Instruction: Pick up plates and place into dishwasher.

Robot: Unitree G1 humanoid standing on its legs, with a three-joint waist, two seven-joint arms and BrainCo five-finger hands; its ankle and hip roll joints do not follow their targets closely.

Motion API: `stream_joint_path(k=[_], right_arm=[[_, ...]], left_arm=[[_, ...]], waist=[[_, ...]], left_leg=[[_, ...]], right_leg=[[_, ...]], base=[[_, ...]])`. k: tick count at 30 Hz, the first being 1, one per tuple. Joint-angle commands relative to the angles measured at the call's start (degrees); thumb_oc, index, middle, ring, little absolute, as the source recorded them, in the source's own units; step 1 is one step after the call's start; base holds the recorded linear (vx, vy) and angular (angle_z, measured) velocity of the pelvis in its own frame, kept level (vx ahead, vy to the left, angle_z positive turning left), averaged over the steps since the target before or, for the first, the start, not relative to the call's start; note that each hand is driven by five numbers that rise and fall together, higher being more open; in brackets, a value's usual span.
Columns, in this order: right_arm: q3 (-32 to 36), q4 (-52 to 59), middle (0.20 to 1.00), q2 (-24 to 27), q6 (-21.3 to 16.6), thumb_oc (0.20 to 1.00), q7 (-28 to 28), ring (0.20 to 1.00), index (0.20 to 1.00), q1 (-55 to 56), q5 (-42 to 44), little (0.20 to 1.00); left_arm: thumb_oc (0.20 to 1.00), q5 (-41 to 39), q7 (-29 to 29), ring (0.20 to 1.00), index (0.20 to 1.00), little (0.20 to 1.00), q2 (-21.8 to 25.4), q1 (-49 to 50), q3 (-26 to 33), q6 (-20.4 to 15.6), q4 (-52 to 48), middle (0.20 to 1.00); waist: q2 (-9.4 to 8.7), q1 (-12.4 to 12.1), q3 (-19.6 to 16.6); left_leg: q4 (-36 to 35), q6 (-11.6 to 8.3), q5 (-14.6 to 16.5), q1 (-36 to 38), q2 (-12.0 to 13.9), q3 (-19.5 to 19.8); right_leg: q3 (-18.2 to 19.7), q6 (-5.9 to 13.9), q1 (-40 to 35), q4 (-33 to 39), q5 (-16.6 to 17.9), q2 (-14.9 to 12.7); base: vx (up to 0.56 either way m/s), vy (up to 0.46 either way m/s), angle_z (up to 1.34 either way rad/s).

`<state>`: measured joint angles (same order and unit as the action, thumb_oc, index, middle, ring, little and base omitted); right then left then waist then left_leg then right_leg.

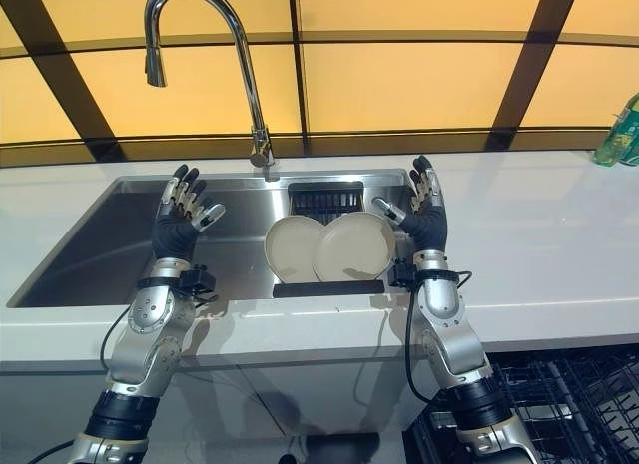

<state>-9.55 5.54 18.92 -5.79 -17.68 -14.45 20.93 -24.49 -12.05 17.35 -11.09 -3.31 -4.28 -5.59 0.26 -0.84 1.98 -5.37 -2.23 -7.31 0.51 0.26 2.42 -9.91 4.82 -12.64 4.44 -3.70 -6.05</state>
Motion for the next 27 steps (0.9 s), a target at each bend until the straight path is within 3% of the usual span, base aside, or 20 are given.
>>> stream_joint_path(k=[1,14,27], right_arm=[[2.26,1.19,1.0,-0.41,-1.51,1.0,-0.26,1.0,1.0,-0.9,-0.5,1.0],[2.31,1.45,1.0,-0.26,-1.55,1.0,-0.26,1.0,1.0,-0.28,-0.13,1.0],[1.3,1.53,1.0,0.94,-1.25,1.0,-0.91,1.0,1.0,-0.26,1.19,1.0]], left_arm=[[1.0,-0.85,0.76,1.0,1.0,1.0,2.73,-0.64,1.47,-3.01,-0.05,1.0],[1.0,0.49,2.2,1.0,1.0,1.0,3.57,-0.42,1.73,-3.56,-0.35,1.0],[1.0,8.29,4.52,1.0,1.0,1.0,9.5,-3.11,2.0,-1.08,1.28,1.0]], waist=[[-0.21,-1.48,-1.65],[-0.22,-1.3,-1.74],[0.18,0.31,-1.93]], left_leg=[[0.37,-1.56,4.65,4.34,3.57,-2.4],[0.37,-1.54,4.66,4.31,3.61,-2.54],[0.37,-2.24,3.92,4.46,5.2,-3.23]], right_leg=[[1.58,0.43,5.84,0.56,7.2,-1.44],[2.03,0.32,6.03,0.56,7.22,-1.13],[4.85,-0.8,6.71,0.56,6.9,1.26]], base=[[0.0,0.0,0.0],[0.0,-0.009,0.0],[-0.01,-0.089,-0.04]])
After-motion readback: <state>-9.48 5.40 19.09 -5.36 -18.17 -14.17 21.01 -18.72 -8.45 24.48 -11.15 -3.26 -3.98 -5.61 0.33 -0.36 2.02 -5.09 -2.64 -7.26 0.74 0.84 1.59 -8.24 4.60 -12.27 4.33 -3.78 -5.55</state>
